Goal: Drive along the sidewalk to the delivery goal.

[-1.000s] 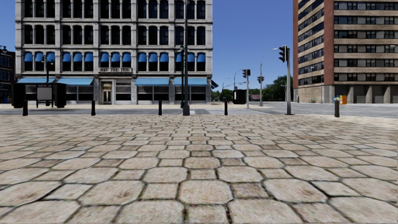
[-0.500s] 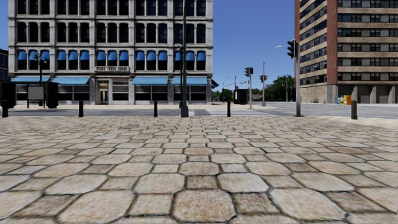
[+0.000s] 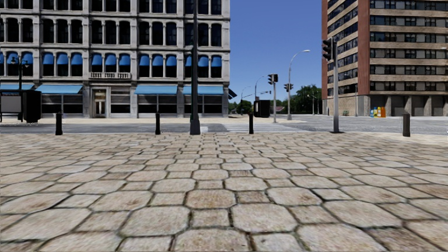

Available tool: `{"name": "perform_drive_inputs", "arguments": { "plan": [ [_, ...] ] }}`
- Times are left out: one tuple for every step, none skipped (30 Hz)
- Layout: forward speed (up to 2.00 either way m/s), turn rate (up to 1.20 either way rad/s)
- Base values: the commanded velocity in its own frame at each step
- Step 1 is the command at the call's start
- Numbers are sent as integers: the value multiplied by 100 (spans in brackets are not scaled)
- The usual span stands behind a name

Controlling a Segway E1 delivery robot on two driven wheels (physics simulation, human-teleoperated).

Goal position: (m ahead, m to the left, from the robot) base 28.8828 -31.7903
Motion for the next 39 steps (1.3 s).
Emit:
{"name": "perform_drive_inputs", "arguments": {
  "plan": [
    [200,-26],
    [200,-26],
    [200,-26],
    [200,-26],
    [200,-26],
    [200,-26],
    [200,-26],
    [200,-26],
    [200,-26],
    [200,-26],
    [200,-26],
    [200,-26],
    [200,-26],
    [200,-27],
    [200,-27],
    [200,-27],
    [200,-27],
    [200,-27],
    [200,-27],
    [200,-28],
    [200,-28],
    [200,-28],
    [200,-29],
    [200,-29],
    [200,-29],
    [200,-29],
    [200,-30],
    [200,-31],
    [200,-33],
    [200,-34],
    [200,-34],
    [200,-34],
    [200,-34],
    [200,-34],
    [200,-34],
    [200,-34],
    [200,-34],
    [200,-34],
    [200,-34]
  ]
}}
